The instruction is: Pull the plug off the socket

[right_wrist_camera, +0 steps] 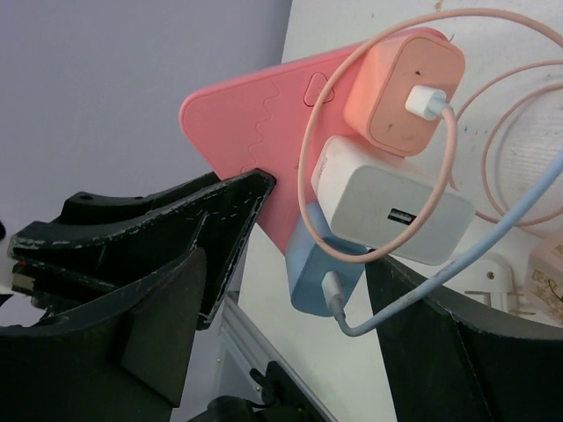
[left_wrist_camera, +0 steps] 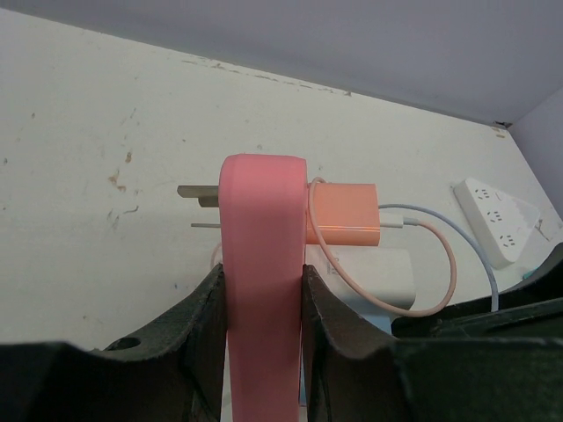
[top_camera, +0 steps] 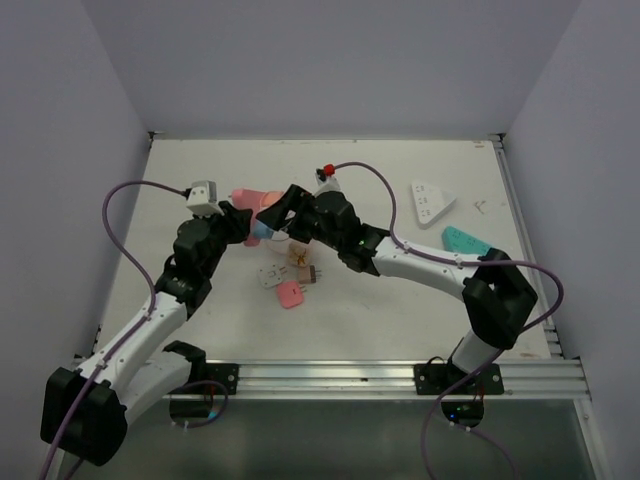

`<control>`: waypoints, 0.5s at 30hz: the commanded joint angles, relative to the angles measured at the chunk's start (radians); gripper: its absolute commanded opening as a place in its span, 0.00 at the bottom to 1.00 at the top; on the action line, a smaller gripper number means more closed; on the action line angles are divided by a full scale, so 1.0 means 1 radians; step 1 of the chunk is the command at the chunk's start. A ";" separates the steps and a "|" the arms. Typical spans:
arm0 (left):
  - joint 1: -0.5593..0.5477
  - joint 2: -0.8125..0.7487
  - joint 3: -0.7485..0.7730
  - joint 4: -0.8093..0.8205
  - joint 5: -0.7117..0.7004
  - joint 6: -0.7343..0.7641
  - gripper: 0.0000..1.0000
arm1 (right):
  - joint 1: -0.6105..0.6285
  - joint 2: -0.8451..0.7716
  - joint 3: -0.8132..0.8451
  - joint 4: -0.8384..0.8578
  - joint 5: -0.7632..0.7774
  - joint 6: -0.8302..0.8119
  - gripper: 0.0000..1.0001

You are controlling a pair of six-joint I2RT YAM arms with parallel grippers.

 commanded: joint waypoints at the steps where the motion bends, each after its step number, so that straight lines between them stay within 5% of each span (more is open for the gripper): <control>1: -0.019 -0.055 0.047 0.113 -0.050 0.024 0.00 | 0.005 0.021 0.063 -0.044 0.052 0.047 0.76; 15: -0.049 -0.079 0.047 0.118 -0.080 0.050 0.00 | 0.012 0.049 0.044 -0.016 0.027 0.098 0.59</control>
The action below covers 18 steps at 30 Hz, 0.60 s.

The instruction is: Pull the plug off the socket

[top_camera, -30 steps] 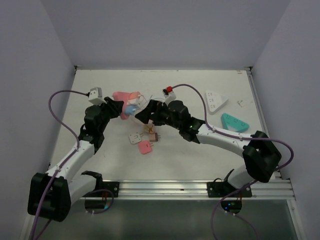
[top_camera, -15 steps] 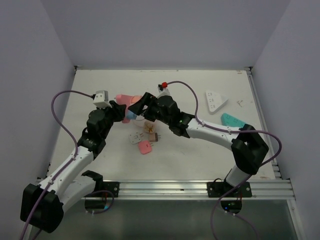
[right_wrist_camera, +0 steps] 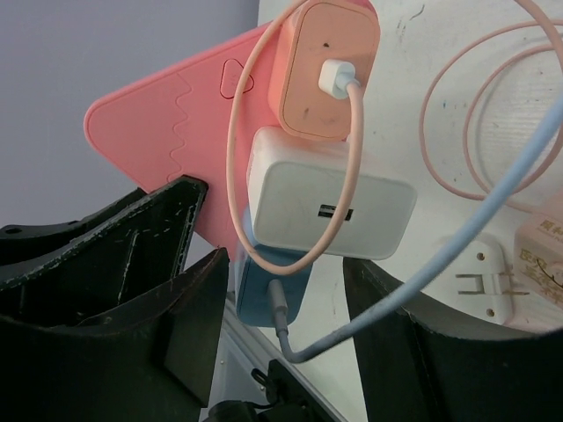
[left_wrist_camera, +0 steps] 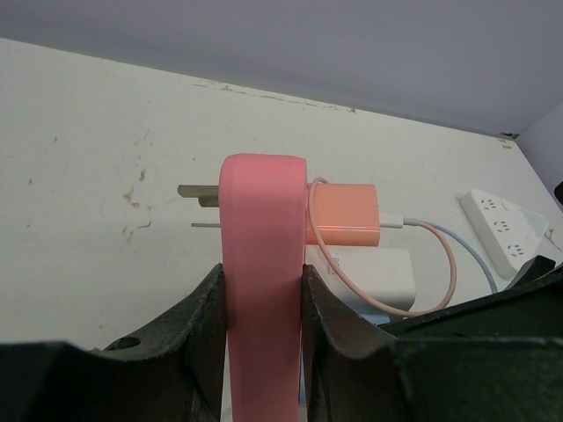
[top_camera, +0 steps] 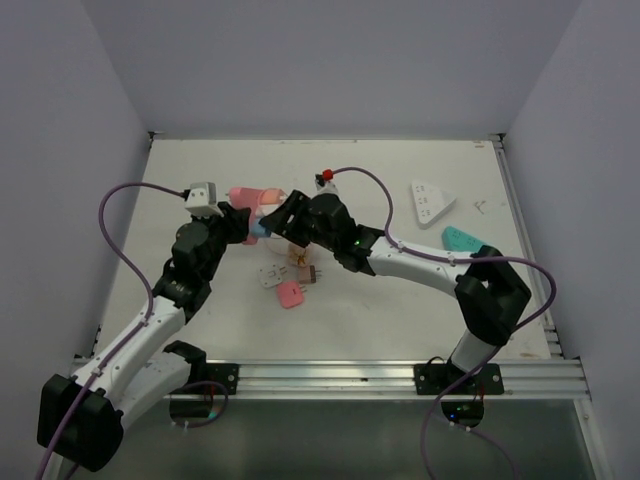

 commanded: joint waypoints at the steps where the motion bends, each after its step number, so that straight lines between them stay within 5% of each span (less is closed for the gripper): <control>1: -0.018 -0.033 0.045 0.121 -0.015 0.003 0.00 | 0.006 0.018 0.032 0.052 0.007 0.022 0.58; 6: -0.035 -0.036 0.041 0.139 -0.021 0.014 0.00 | 0.006 0.054 0.050 0.084 -0.002 0.040 0.47; 12: -0.037 -0.028 0.025 0.135 -0.131 0.040 0.00 | 0.003 0.006 -0.013 0.113 -0.009 0.037 0.00; 18: -0.035 -0.007 -0.013 0.138 -0.318 0.098 0.00 | -0.035 -0.116 -0.131 0.092 -0.021 0.030 0.00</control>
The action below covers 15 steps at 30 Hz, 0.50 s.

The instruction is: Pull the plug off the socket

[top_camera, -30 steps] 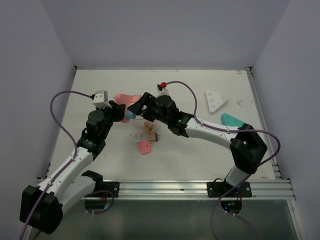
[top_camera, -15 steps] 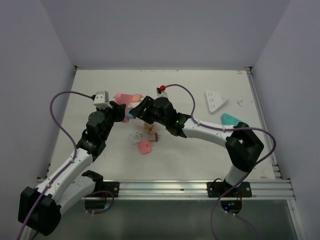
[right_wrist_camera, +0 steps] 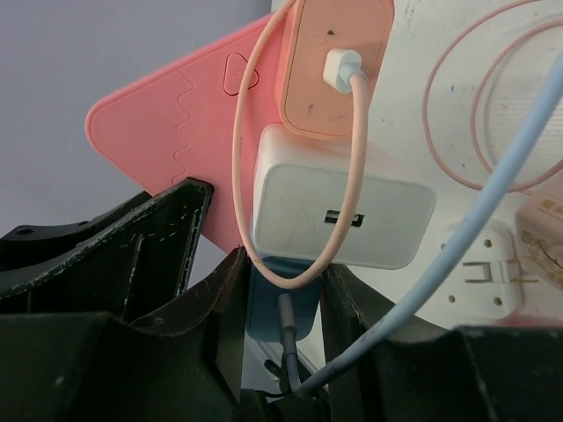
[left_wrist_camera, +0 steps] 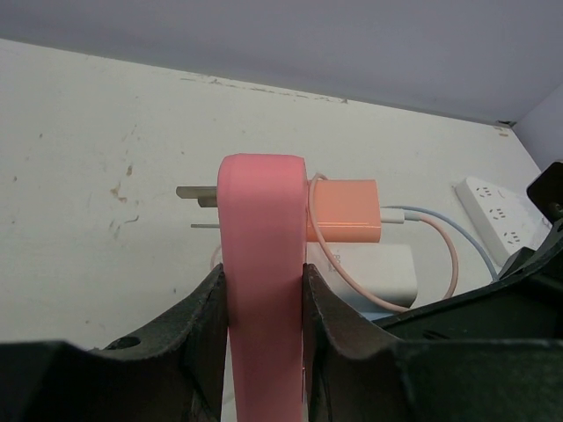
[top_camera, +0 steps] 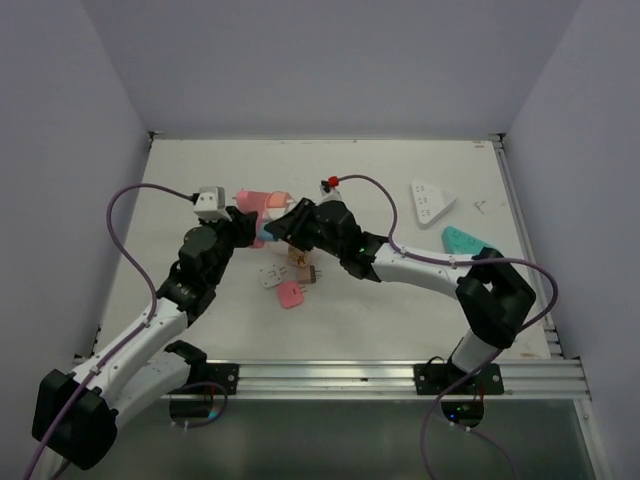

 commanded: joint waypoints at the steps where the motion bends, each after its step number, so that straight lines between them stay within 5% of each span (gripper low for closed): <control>1: 0.024 0.007 -0.004 0.135 -0.255 0.086 0.00 | -0.034 -0.142 -0.067 -0.031 -0.006 -0.016 0.00; 9: 0.025 0.061 0.028 0.109 -0.395 0.117 0.00 | -0.078 -0.258 -0.136 -0.140 -0.035 -0.031 0.00; 15: 0.025 0.024 0.066 0.086 -0.253 0.100 0.00 | -0.179 -0.334 -0.260 -0.166 -0.058 -0.080 0.00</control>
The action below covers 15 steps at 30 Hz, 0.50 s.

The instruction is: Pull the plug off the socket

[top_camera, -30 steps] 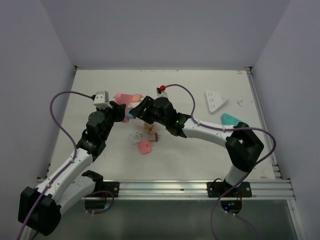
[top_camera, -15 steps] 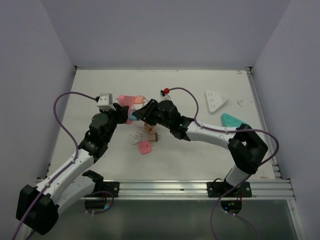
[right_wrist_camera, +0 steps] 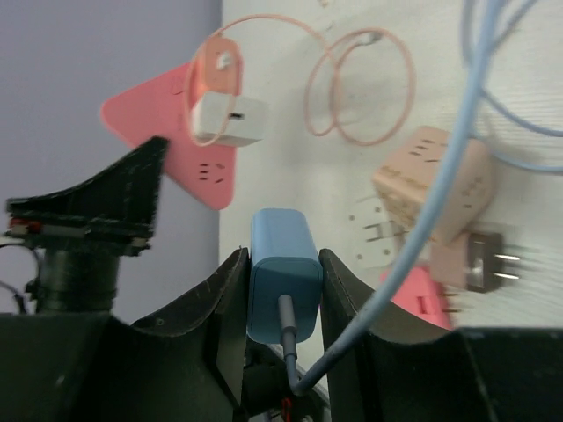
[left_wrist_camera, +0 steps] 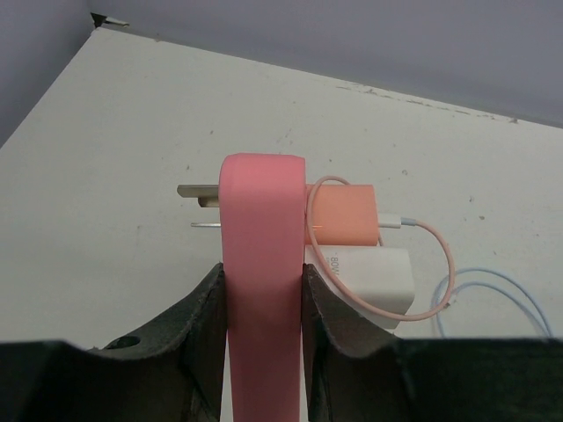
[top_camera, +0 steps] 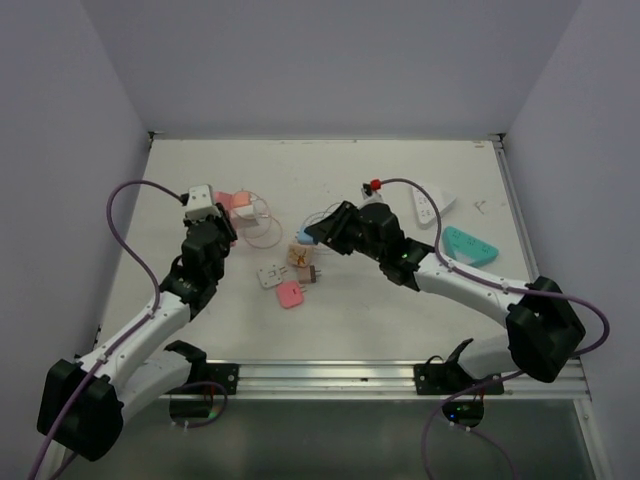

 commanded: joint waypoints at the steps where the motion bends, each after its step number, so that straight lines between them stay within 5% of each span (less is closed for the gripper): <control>1: 0.000 -0.047 0.083 0.081 0.067 -0.006 0.00 | -0.087 -0.049 -0.108 -0.017 -0.048 -0.061 0.00; 11: -0.002 -0.004 0.179 -0.041 0.381 -0.029 0.00 | -0.215 0.061 -0.196 0.007 -0.276 -0.303 0.00; 15: -0.002 -0.001 0.190 -0.065 0.440 -0.018 0.00 | -0.224 0.110 -0.196 0.007 -0.274 -0.332 0.20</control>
